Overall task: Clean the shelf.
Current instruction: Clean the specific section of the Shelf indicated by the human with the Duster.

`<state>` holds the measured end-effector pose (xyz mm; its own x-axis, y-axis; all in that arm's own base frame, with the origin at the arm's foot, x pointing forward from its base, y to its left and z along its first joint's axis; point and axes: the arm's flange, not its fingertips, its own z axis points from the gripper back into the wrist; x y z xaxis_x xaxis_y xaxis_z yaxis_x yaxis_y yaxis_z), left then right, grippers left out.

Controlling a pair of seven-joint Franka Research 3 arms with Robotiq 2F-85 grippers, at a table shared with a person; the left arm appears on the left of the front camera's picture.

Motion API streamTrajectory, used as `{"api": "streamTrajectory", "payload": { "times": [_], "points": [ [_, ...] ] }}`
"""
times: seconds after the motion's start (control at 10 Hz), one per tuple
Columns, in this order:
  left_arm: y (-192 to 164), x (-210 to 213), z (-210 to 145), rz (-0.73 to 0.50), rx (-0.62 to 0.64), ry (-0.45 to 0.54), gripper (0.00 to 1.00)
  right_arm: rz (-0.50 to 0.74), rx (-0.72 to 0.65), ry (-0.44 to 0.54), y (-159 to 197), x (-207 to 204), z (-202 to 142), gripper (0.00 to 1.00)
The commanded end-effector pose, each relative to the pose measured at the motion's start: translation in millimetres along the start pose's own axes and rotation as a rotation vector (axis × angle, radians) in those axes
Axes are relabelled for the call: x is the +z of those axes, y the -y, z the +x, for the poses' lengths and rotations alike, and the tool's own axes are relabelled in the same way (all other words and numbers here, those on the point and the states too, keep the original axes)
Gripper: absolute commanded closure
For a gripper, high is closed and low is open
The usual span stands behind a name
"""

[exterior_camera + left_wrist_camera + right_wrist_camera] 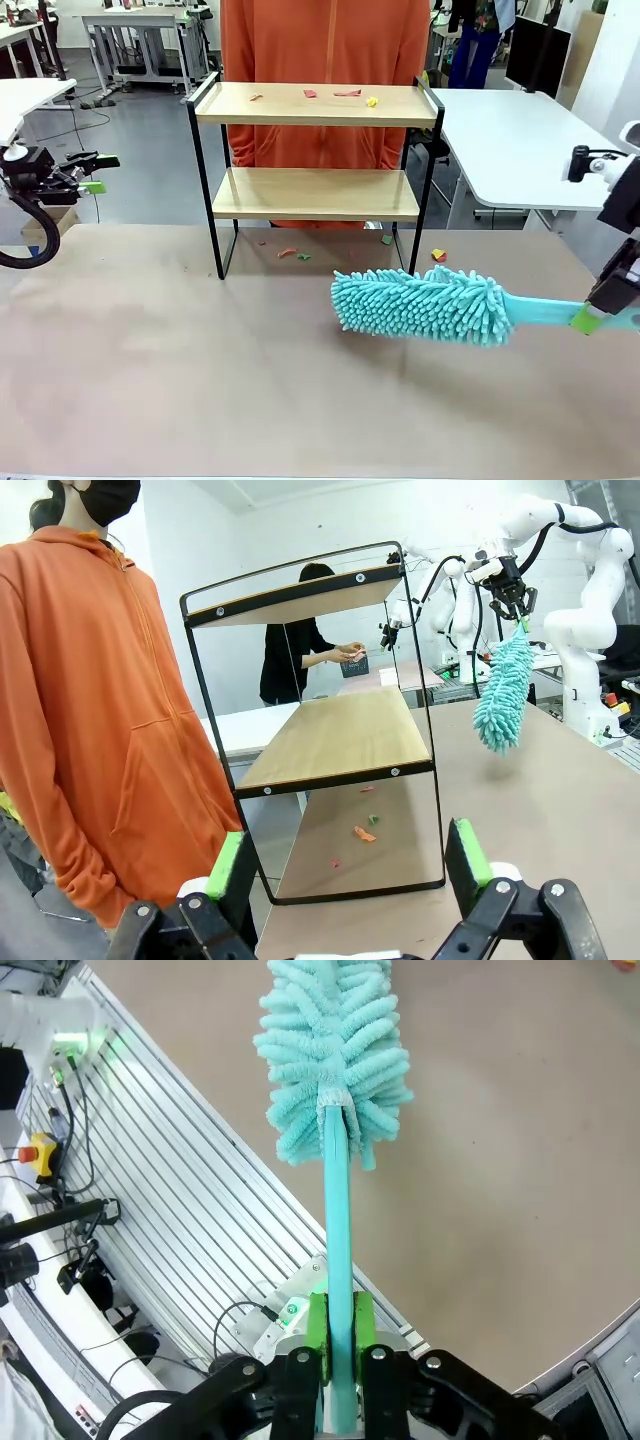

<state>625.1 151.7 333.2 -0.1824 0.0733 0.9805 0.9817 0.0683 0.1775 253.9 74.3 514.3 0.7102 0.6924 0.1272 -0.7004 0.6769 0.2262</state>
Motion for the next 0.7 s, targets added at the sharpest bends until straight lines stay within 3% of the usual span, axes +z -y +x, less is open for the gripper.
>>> {"api": "streamTrajectory", "payload": {
  "times": [0.0, 0.6],
  "points": [
    [3.1, -1.2, 1.6, -0.002, -0.012, -0.01, 0.0, -0.014, 0.012, 0.014, -1.6, 0.1, 5.3, 0.87],
    [3.1, -1.2, 1.6, -0.002, -0.012, -0.01, 0.0, -0.014, 0.012, 0.014, -1.6, 0.1, 5.3, 0.87]
  ]
}}
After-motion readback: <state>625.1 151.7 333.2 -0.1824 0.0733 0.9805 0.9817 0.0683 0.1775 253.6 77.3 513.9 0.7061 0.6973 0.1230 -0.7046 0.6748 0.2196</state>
